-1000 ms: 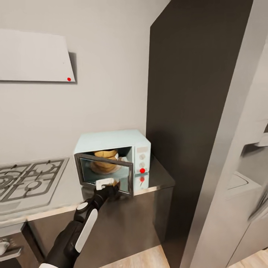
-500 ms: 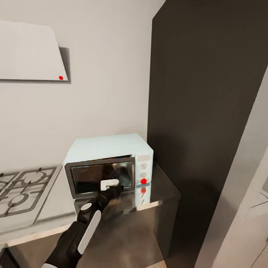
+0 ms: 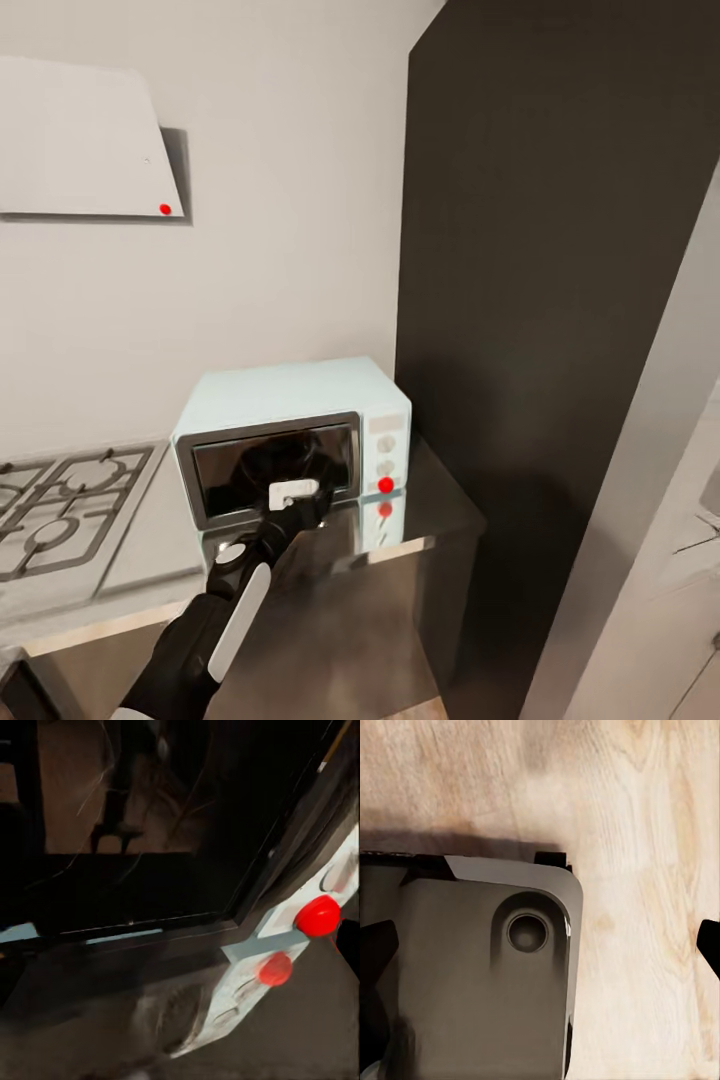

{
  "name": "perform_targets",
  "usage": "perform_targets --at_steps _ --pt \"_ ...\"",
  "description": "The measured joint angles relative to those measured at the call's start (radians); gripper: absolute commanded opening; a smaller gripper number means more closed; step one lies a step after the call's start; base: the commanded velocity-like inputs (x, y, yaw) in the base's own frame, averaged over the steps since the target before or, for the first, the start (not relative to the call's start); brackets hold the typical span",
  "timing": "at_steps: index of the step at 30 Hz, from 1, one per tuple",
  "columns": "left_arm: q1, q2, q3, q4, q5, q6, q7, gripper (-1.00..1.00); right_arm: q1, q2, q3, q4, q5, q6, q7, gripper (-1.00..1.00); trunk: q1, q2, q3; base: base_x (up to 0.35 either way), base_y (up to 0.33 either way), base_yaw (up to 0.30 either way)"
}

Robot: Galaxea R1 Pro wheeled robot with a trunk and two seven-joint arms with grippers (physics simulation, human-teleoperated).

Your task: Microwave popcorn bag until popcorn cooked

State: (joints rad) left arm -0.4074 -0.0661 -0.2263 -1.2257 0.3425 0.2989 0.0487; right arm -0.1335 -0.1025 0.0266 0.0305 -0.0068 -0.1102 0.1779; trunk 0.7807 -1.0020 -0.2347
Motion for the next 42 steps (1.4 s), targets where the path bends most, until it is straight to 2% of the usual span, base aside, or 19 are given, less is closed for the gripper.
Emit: perform_targets --at_steps 21,30,31,34,35,37,39,42 --pt "0.000 -0.005 0.000 0.004 0.001 0.006 0.002 1.00 0.000 -0.003 0.000 0.000 0.000 -0.002 -0.002 1.00 0.000 0.000 0.000 -0.345 0.000 0.000" --pt "0.000 -0.005 0.006 0.482 0.029 -0.005 -0.012 1.00 0.000 -0.003 0.000 0.000 -0.001 -0.003 -0.002 1.00 0.000 0.000 0.000 -0.315 0.000 0.000" --pt "0.000 -0.011 0.006 0.591 0.045 -0.006 -0.019 1.00 0.000 -0.003 0.000 0.000 -0.001 -0.003 -0.002 1.00 0.000 0.000 0.000 -0.331 0.000 0.000" --pt "0.000 -0.016 0.010 0.821 0.099 -0.030 -0.032 1.00 0.000 -0.003 0.000 0.000 -0.001 -0.003 -0.002 1.00 0.000 0.000 0.000 -0.332 0.000 0.000" --pt "0.000 -0.017 0.010 0.882 0.111 -0.048 -0.034 1.00 0.000 -0.003 0.000 0.000 -0.001 -0.003 -0.002 1.00 0.000 0.000 0.000 -0.291 0.000 0.000" --pt "0.002 -0.019 0.013 1.102 0.125 -0.130 -0.036 1.00 0.000 -0.003 0.000 0.000 -0.001 -0.003 -0.002 1.00 0.000 0.000 0.000 -0.111 0.000 0.000" --pt "0.003 -0.019 0.014 1.179 0.128 -0.171 -0.037 1.00 0.000 -0.003 0.000 0.000 -0.001 -0.003 -0.002 1.00 0.000 0.000 0.000 -0.042 0.000 0.000" --pt "0.007 -0.015 0.013 1.220 0.130 -0.200 -0.036 1.00 0.000 -0.002 0.000 0.000 -0.001 -0.003 -0.002 1.00 -0.001 0.000 0.000 -0.008 0.000 0.000"
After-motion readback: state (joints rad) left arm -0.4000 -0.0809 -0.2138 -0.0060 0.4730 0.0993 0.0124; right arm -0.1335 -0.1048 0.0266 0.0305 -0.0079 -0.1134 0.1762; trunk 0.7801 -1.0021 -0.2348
